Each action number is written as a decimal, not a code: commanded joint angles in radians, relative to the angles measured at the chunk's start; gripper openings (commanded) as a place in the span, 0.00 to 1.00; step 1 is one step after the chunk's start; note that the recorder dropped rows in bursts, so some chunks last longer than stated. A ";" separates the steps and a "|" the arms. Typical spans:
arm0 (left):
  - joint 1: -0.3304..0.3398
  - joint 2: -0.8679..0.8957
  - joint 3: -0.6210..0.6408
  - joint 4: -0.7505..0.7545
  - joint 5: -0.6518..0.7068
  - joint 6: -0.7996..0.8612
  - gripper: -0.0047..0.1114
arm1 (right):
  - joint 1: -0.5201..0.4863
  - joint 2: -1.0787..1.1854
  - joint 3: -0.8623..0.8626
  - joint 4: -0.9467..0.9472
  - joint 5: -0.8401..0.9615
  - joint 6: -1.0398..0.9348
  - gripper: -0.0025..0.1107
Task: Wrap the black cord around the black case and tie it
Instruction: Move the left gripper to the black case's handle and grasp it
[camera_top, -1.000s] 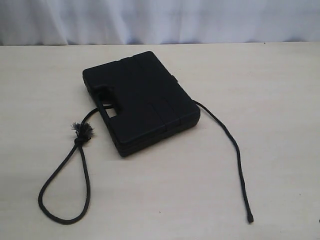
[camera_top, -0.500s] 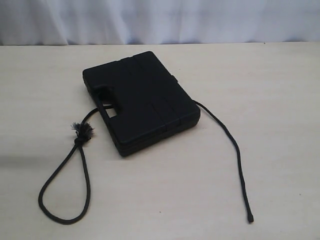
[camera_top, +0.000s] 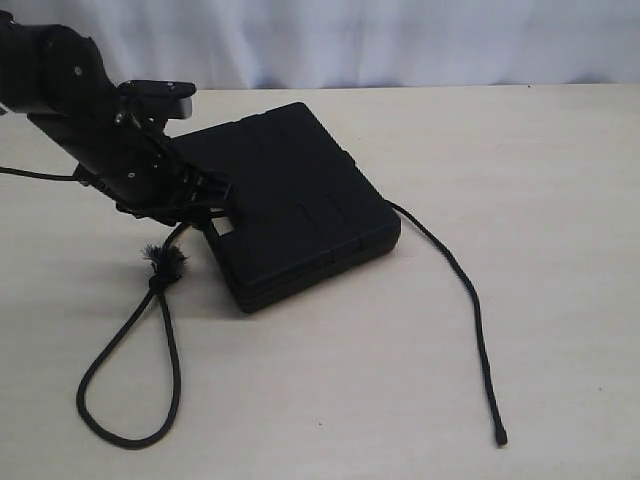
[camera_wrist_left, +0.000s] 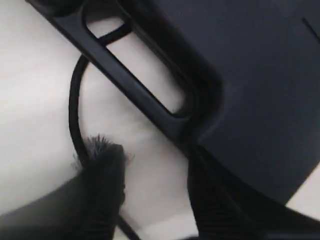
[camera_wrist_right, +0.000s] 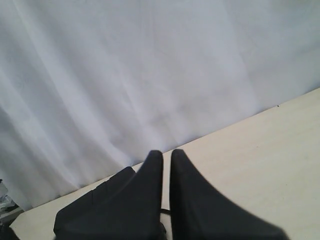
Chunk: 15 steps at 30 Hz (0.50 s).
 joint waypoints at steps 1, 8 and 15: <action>0.017 0.068 -0.010 -0.001 -0.134 -0.183 0.43 | -0.002 -0.006 0.002 0.002 0.007 0.000 0.07; 0.023 0.160 -0.015 -0.003 -0.273 -0.195 0.43 | -0.002 -0.006 0.002 0.002 0.013 0.000 0.07; 0.023 0.270 -0.100 -0.007 -0.224 -0.206 0.43 | -0.002 -0.006 0.002 0.002 0.020 0.000 0.07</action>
